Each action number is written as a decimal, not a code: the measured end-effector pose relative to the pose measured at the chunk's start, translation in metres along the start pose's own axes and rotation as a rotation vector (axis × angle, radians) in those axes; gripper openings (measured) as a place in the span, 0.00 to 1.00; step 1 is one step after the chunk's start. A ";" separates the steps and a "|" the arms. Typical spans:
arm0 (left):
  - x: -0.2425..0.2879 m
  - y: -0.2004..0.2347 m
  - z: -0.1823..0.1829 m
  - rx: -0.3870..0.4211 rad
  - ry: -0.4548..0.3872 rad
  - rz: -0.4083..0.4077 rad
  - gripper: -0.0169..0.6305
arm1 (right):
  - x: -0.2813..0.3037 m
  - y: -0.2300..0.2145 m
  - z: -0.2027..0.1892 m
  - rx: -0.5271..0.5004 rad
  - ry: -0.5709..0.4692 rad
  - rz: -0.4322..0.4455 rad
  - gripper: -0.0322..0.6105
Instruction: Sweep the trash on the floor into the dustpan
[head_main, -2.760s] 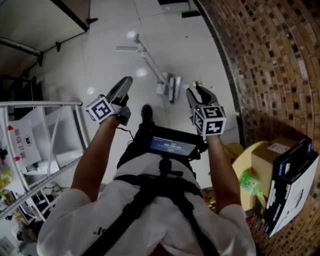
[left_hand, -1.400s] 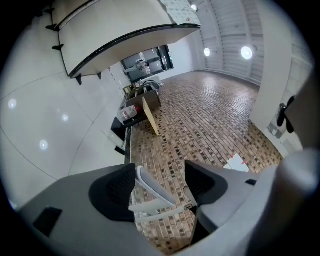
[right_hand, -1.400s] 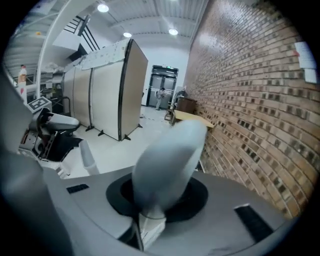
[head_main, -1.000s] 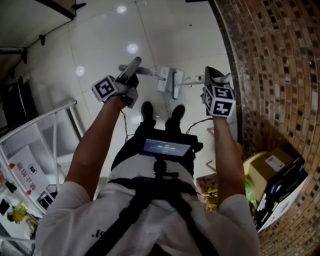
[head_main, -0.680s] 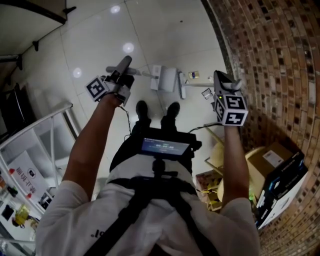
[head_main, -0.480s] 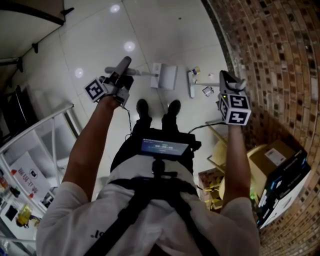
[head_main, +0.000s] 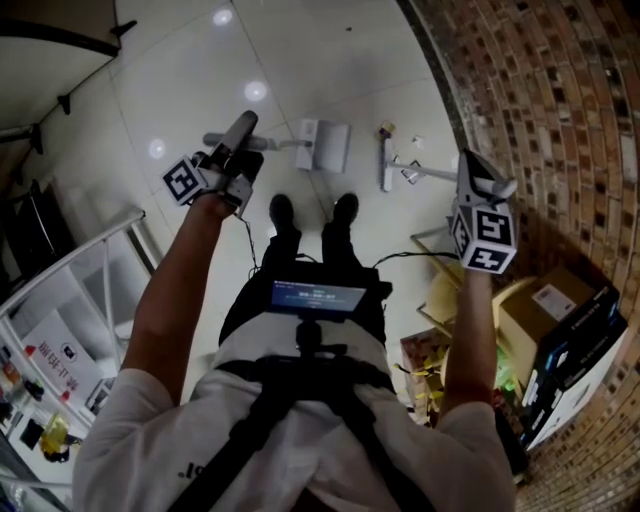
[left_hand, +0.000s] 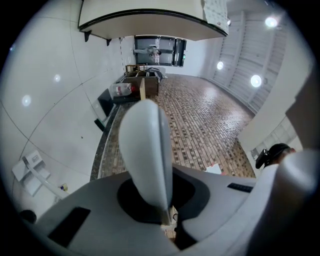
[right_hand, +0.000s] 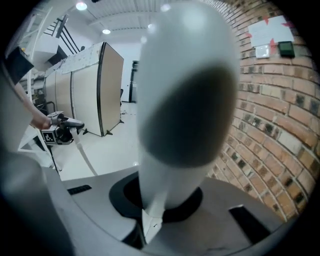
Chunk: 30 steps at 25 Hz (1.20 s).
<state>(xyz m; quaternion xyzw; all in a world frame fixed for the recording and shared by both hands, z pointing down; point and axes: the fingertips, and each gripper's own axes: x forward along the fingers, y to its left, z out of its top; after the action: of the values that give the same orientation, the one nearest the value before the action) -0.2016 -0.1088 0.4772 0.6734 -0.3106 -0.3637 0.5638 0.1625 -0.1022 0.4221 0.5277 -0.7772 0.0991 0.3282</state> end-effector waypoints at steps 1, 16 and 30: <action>0.002 -0.002 -0.003 -0.006 0.005 -0.010 0.03 | -0.008 -0.008 0.002 0.005 -0.009 -0.018 0.05; 0.006 -0.003 -0.036 -0.013 0.079 0.015 0.03 | 0.038 -0.022 -0.073 0.201 0.019 -0.167 0.06; -0.004 -0.001 -0.026 -0.002 0.070 0.023 0.03 | 0.037 0.018 -0.012 0.483 -0.170 -0.098 0.07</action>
<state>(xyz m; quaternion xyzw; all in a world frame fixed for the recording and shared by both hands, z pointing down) -0.1818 -0.0919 0.4792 0.6814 -0.2982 -0.3337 0.5791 0.1432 -0.1169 0.4571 0.6341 -0.7293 0.2213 0.1305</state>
